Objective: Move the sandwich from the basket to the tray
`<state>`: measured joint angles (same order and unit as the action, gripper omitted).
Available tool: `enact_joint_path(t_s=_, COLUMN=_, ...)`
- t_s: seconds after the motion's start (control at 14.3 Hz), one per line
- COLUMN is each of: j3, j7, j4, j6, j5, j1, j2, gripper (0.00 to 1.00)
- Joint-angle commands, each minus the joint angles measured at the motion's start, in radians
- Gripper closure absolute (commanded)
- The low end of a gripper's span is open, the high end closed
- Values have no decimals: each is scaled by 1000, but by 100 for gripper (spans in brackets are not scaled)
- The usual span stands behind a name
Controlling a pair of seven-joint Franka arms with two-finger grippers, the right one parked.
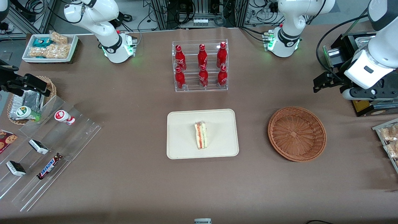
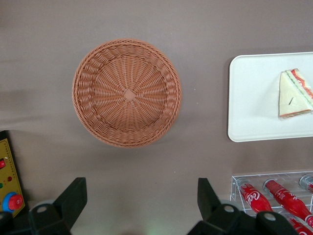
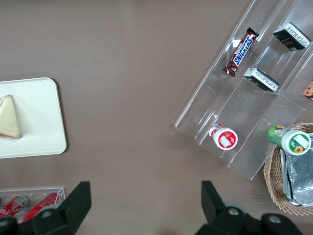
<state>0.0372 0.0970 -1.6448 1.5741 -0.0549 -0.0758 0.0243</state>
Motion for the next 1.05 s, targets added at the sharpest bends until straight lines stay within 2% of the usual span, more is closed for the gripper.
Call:
enact_joint_path(t_s=0.0, j3=-13, j7=-10, j4=11, j6=-5, j5=43, j1=-16, j2=2, gripper=0)
enact_joint_path(t_s=0.98, j3=-10, j7=4, j4=10, j6=3, j5=43, j1=-18, j2=2, gripper=0)
